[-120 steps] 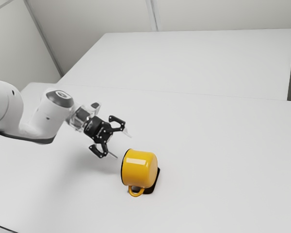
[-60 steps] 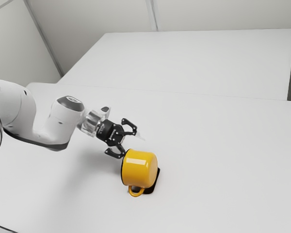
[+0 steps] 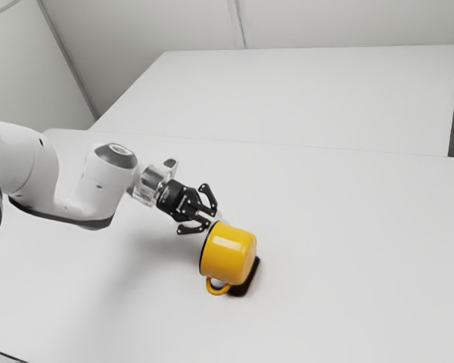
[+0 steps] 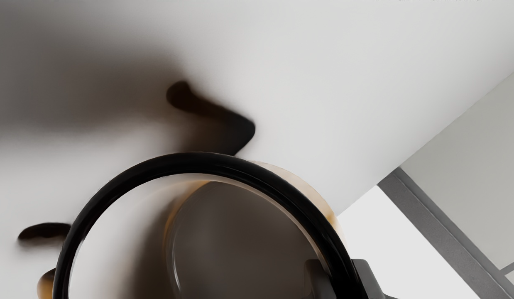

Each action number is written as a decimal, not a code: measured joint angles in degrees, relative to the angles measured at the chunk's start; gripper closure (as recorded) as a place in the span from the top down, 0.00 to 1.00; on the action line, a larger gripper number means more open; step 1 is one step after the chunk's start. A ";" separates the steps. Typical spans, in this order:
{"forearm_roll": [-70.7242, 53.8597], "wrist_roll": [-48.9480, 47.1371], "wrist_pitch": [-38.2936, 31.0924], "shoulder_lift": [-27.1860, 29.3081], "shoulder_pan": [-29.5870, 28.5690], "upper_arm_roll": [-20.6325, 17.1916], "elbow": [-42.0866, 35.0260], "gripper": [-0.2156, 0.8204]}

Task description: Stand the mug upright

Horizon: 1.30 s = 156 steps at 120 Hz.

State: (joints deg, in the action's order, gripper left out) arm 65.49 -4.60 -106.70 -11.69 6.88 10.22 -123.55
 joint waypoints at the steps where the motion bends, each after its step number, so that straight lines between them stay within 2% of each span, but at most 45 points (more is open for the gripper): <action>1: -0.31 -0.02 -0.04 0.07 0.00 0.00 0.22 0.06; 31: -24.67 -0.97 -4.72 4.75 2.55 -0.12 4.59 0.04; 55: -51.87 -3.42 -6.76 6.57 4.35 -4.25 8.79 0.03; 78: -67.76 -5.56 -9.24 5.70 4.59 -6.00 9.17 0.03; 108: -79.83 -7.71 -12.24 2.69 5.06 -8.24 9.01 0.03; 143: -82.75 -9.71 -16.15 -1.51 4.91 -8.41 8.80 0.03; 156: -81.92 -9.86 -16.63 -1.51 5.26 -8.82 8.92 0.26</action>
State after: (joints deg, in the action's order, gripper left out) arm -16.43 -14.46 -123.33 -13.20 12.13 1.40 -114.63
